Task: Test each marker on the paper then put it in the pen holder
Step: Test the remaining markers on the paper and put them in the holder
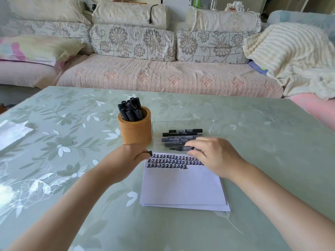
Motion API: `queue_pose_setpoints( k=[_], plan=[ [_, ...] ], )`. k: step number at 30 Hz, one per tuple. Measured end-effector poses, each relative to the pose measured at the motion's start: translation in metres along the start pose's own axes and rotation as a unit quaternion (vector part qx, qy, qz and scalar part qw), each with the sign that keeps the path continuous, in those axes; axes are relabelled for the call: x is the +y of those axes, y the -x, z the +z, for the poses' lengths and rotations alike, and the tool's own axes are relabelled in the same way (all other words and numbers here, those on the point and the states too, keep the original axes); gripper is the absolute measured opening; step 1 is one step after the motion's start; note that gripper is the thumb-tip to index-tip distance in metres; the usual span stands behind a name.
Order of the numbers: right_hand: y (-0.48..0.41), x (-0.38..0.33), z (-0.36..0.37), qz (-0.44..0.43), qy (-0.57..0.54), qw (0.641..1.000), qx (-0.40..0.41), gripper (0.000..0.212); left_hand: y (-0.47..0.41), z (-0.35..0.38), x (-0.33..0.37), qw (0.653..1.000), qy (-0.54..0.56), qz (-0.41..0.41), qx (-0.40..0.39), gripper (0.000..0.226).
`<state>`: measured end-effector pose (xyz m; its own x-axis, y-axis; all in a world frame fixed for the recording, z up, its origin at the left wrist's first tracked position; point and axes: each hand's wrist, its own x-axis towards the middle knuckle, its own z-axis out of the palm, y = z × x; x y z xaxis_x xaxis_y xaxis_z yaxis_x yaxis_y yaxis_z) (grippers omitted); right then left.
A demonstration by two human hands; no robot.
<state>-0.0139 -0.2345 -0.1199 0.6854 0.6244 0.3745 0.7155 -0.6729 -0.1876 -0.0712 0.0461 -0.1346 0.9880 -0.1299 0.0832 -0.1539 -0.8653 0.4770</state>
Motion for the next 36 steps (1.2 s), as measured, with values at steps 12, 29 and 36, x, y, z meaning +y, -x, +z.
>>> queue_pose_setpoints(
  k=[12, 29, 36],
  plan=[
    [0.012, -0.004, 0.003, 0.078, -0.156, 0.984, -0.030, 0.049, 0.007, 0.020, -0.031, 0.985, -0.138, -0.046, 0.089, 0.018],
    [0.029, -0.010, 0.012, 0.104, -0.338, 0.933, 0.066, 0.007, 0.029, 0.061, 0.027, 0.973, -0.122, 0.169, 0.094, 0.025],
    [0.038, -0.010, 0.030, 0.234, -0.524, 0.818, 0.041, 0.023, 0.033, 0.062, 0.029, 0.971, -0.140, 0.167, 0.093, 0.028]
  ],
)
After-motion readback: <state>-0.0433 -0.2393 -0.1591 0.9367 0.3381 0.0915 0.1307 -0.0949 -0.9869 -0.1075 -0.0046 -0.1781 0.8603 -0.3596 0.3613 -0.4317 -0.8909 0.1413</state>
